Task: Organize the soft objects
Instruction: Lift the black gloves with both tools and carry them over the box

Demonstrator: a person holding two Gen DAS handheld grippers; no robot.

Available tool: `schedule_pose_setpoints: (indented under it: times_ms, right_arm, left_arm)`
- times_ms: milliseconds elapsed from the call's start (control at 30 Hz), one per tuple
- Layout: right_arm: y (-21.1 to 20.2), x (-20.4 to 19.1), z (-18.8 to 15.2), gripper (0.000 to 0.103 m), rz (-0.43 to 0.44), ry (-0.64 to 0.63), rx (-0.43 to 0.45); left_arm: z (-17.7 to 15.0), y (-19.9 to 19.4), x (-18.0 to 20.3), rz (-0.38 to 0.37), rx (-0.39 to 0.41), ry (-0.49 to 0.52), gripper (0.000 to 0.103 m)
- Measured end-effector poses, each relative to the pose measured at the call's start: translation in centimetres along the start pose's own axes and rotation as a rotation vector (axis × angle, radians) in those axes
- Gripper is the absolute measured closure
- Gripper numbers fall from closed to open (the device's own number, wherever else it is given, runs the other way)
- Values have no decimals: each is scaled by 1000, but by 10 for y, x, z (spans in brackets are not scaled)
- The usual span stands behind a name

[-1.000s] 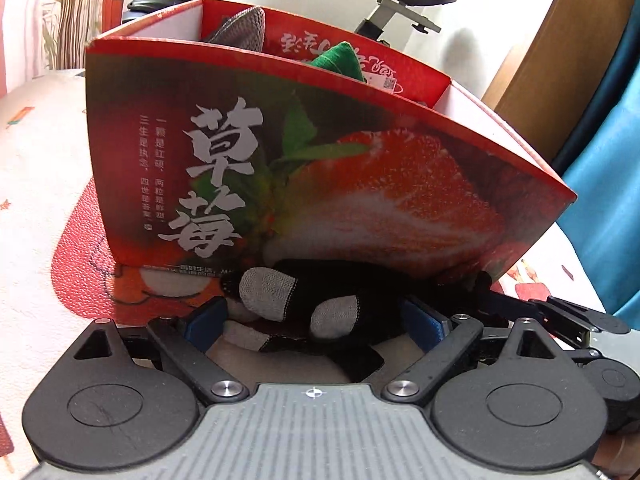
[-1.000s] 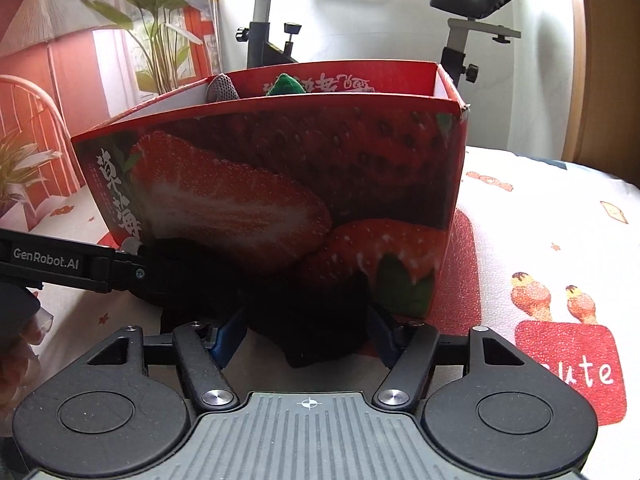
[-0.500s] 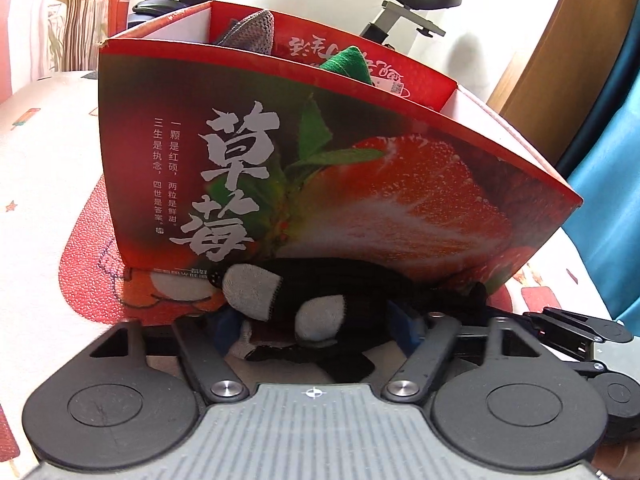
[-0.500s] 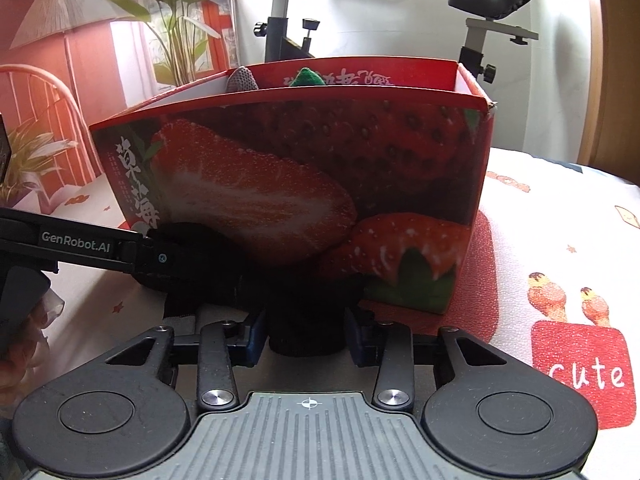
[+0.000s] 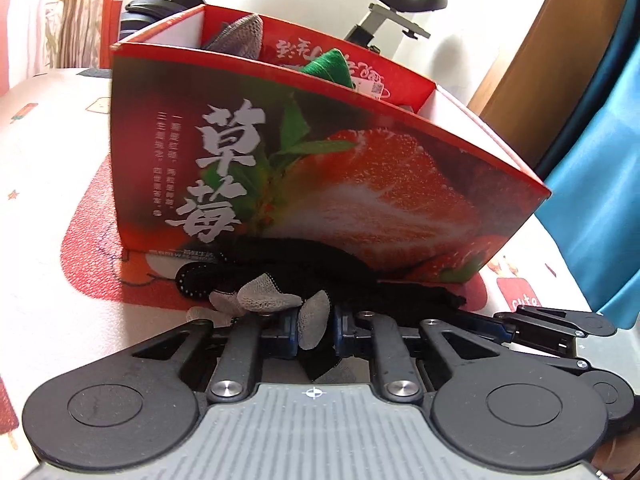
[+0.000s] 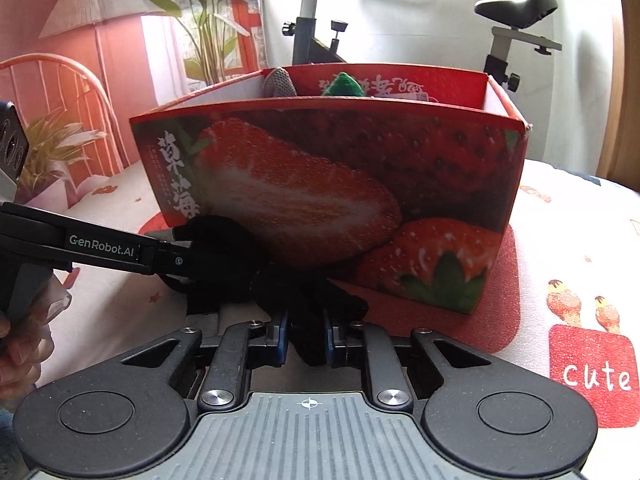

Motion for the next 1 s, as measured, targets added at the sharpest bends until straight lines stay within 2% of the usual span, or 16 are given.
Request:
schedule_pose_setpoints:
  times_ms: [133, 367, 567, 733, 867, 1000]
  right_arm:
    - [-11, -8, 6, 88, 6, -16, 31]
    - [-44, -23, 37, 88, 20, -65, 135]
    - [-71, -40, 85, 88, 38, -121, 237]
    - [-69, -45, 142, 88, 43, -157, 287]
    - [-50, -41, 175, 88, 43, -145, 270]
    - [-19, -18, 184, 88, 61, -70, 178]
  left_arm:
    - [3, -18, 1, -4, 37, 0, 86]
    - [25, -67, 16, -11, 155, 56, 86]
    - [57, -108, 31, -4, 272, 113, 86]
    - [99, -118, 33, 30, 339, 144, 86]
    - [131, -99, 23, 31, 328, 111, 86]
    - [140, -67, 17, 28, 256, 97, 86]
Point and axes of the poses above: each gripper's, at about its wrist camera, not at the fingertips, and y roughly the way its jaws point, x to its right, z to its top, the point moved 2 cm from there along y, roughly the way its jaws point, and after that the axes turned 2 degrees about -z, right-handed, at the moved point
